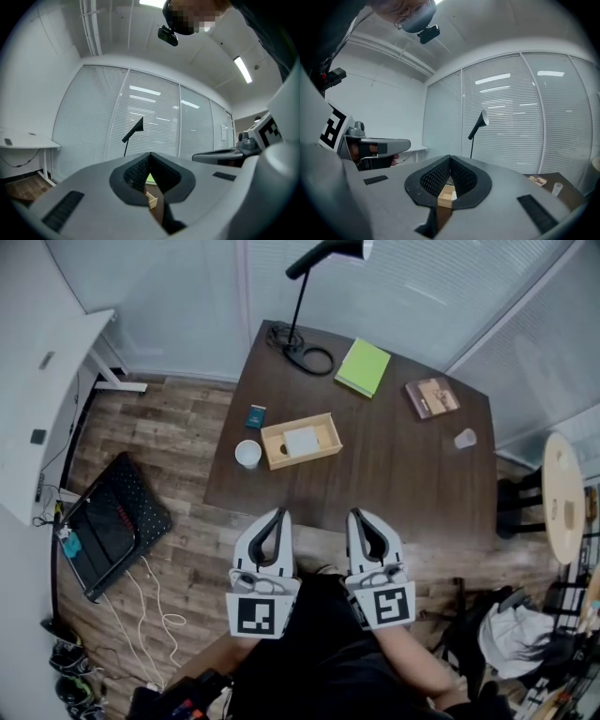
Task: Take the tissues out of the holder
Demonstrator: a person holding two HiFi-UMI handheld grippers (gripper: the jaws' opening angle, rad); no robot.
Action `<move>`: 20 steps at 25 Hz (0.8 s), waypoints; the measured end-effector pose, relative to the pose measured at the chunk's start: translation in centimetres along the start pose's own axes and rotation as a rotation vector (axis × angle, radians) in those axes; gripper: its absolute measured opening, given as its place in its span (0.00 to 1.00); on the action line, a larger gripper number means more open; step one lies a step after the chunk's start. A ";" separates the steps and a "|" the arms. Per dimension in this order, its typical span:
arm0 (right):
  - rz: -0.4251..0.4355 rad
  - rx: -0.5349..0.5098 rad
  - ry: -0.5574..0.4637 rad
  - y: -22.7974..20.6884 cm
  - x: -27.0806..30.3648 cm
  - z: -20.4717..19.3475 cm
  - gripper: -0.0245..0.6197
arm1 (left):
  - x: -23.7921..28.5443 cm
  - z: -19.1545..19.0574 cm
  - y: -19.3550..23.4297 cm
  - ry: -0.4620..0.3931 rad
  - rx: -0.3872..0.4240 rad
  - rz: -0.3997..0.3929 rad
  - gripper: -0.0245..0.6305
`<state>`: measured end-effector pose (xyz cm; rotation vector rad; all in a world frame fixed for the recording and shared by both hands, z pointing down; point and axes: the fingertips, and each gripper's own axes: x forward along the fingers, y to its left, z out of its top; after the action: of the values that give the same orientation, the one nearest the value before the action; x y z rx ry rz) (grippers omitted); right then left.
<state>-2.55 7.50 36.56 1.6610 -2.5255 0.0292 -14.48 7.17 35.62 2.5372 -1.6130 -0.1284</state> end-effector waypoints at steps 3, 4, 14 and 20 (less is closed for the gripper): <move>0.007 0.006 -0.010 -0.2 0.4 0.6 0.05 | 0.0 0.3 0.3 -0.007 0.005 0.002 0.04; 0.011 0.011 -0.014 -0.2 0.5 0.8 0.05 | 0.0 0.4 0.3 -0.010 0.004 0.003 0.04; 0.061 0.028 -0.040 0.9 1.5 1.3 0.05 | -1.6 -0.2 1.2 0.014 0.004 0.053 0.04; 0.091 0.027 -0.045 0.3 2.4 0.9 0.05 | -0.2 -0.3 1.3 0.006 0.014 0.078 0.04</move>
<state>-3.84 5.35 35.92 1.5725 -2.6441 0.0345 -15.68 6.83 36.09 2.4779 -1.7138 -0.1024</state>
